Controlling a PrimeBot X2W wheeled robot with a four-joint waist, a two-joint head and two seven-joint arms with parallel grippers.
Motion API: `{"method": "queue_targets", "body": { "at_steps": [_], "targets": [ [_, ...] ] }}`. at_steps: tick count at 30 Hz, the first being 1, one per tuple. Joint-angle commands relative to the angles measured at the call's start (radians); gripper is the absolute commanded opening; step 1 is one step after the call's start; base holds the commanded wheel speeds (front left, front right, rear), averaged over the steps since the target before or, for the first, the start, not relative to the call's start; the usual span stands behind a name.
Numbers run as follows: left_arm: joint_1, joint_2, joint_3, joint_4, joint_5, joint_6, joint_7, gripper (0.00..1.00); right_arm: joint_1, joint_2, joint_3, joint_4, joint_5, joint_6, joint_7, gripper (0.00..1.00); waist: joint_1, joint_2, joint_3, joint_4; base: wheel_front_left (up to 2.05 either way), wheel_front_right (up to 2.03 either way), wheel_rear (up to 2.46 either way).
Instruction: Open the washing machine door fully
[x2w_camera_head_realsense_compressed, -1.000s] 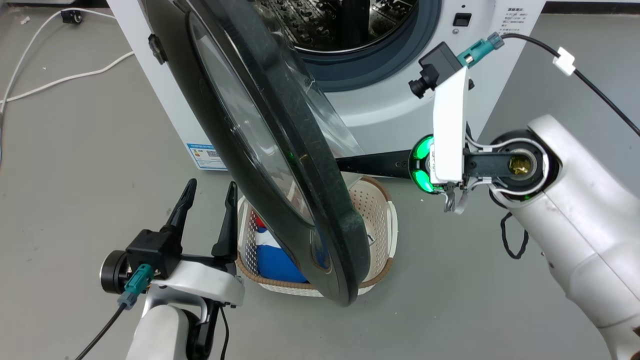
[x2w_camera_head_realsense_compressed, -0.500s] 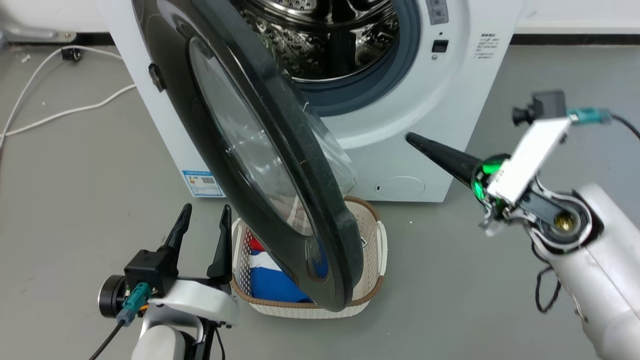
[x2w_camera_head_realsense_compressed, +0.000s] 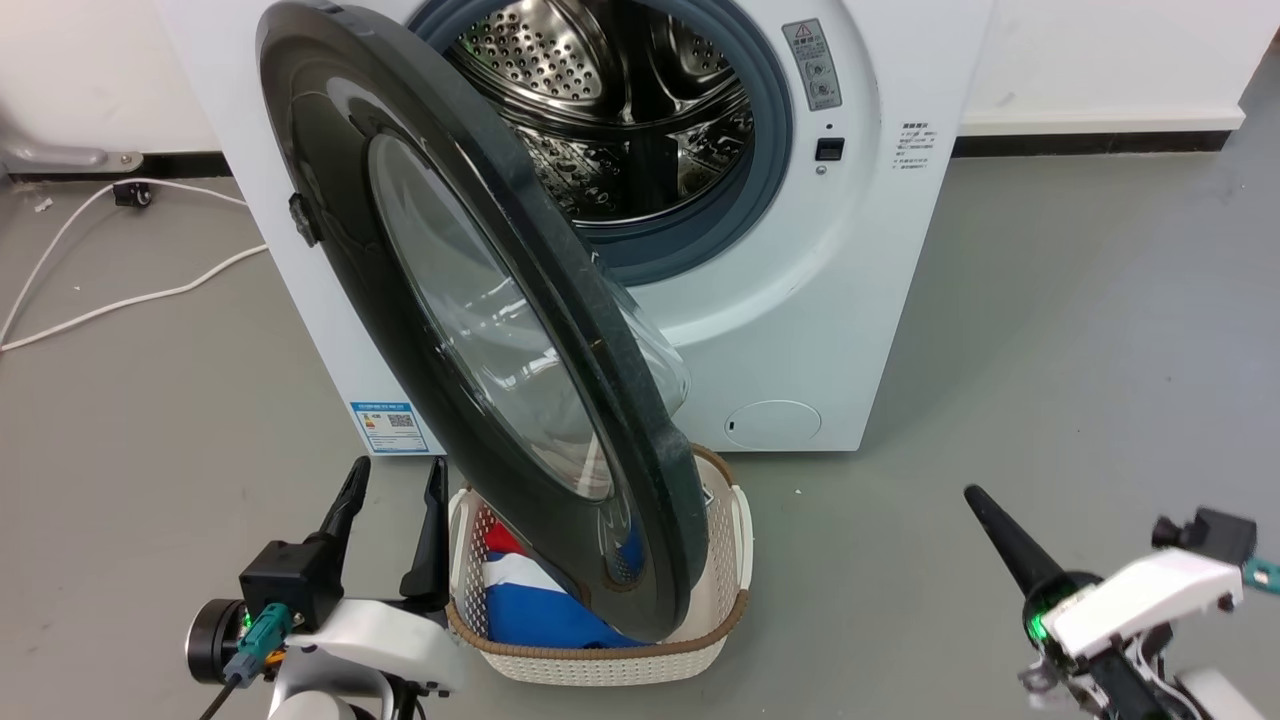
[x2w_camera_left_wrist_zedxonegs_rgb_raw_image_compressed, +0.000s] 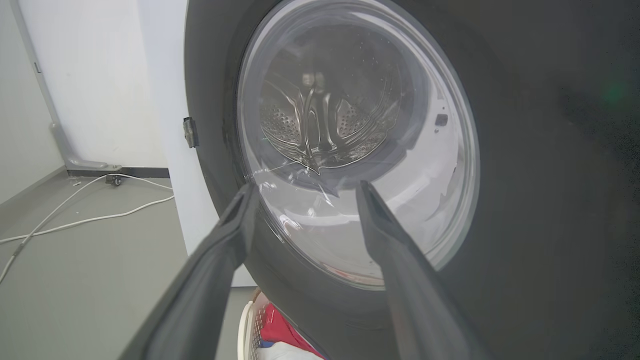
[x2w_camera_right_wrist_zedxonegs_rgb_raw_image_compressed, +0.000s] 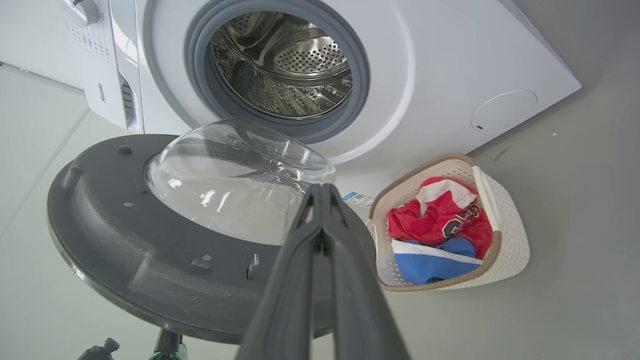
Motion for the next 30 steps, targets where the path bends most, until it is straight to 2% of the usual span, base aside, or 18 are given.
{"method": "queue_targets", "body": {
  "at_steps": [1,6,7,8,9,10,11,12,15,19,23,26,30],
  "targets": [
    [0.015,0.003,0.009,0.000,-0.006,0.001,-0.003,1.00,0.048,0.007,-0.014,-0.016,-0.019,0.002,-0.053,0.00,0.0002,-0.0001,-0.006,-0.002,0.00,0.00,0.00],
    [0.023,0.002,0.018,0.002,0.000,0.001,-0.003,1.00,0.100,-0.009,-0.038,-0.033,-0.143,0.002,-0.201,0.00,0.0002,-0.0001,-0.015,-0.006,0.00,0.00,0.00],
    [0.024,0.002,0.021,0.002,0.000,0.001,-0.003,1.00,0.104,-0.016,-0.049,-0.029,-0.190,0.002,-0.223,0.13,0.0002,-0.0001,-0.017,-0.007,0.00,0.00,0.00],
    [0.025,0.001,0.022,0.003,0.001,0.001,-0.003,1.00,0.106,-0.015,-0.064,-0.027,-0.230,0.002,-0.237,0.49,0.0002,-0.0001,-0.018,-0.007,0.00,0.00,0.00],
    [0.026,0.001,0.022,0.003,0.001,0.001,-0.003,1.00,0.109,-0.005,-0.082,-0.030,-0.273,0.002,-0.246,0.89,0.0002,-0.0001,-0.020,-0.007,0.00,0.00,0.00],
    [0.026,0.001,0.021,0.004,0.002,0.001,-0.003,1.00,0.114,-0.003,-0.101,-0.024,-0.331,0.002,-0.253,1.00,0.0002,-0.0001,-0.022,-0.006,0.00,0.00,0.00],
    [0.027,0.000,0.021,0.005,0.002,0.001,-0.003,1.00,0.116,-0.004,-0.126,-0.011,-0.401,0.002,-0.256,1.00,0.0002,-0.0001,-0.024,-0.006,0.00,0.00,0.00],
    [0.027,0.000,0.021,0.005,0.002,0.001,-0.003,1.00,0.116,-0.004,-0.126,-0.011,-0.401,0.002,-0.256,1.00,0.0002,-0.0001,-0.024,-0.006,0.00,0.00,0.00],
    [0.028,0.000,0.025,0.005,0.003,0.000,-0.003,1.00,0.110,0.041,-0.250,-0.007,-0.650,0.001,-0.260,1.00,0.0002,-0.0001,-0.029,-0.007,0.00,0.00,0.00],
    [0.033,-0.001,0.028,0.006,0.008,0.001,-0.003,1.00,0.146,0.145,-0.446,-0.089,-1.042,0.001,-0.260,1.00,0.0002,-0.0001,-0.033,-0.007,0.00,0.00,0.00],
    [0.031,0.001,0.028,0.009,0.012,0.001,-0.003,1.00,0.202,0.274,-0.554,-0.252,-1.362,0.001,-0.247,1.00,0.0002,-0.0001,-0.034,-0.006,0.00,0.00,0.00],
    [0.027,0.005,0.026,0.010,0.014,0.000,-0.003,1.00,0.263,0.335,-0.564,-0.351,-1.492,0.001,-0.213,1.00,0.0002,-0.0001,-0.031,-0.004,0.00,0.00,0.00],
    [0.025,0.010,0.025,0.010,0.021,0.001,-0.003,1.00,0.326,0.367,-0.545,-0.396,-1.544,0.001,-0.188,1.00,0.0002,-0.0001,-0.028,-0.007,0.00,0.00,0.00]
  ]
}}
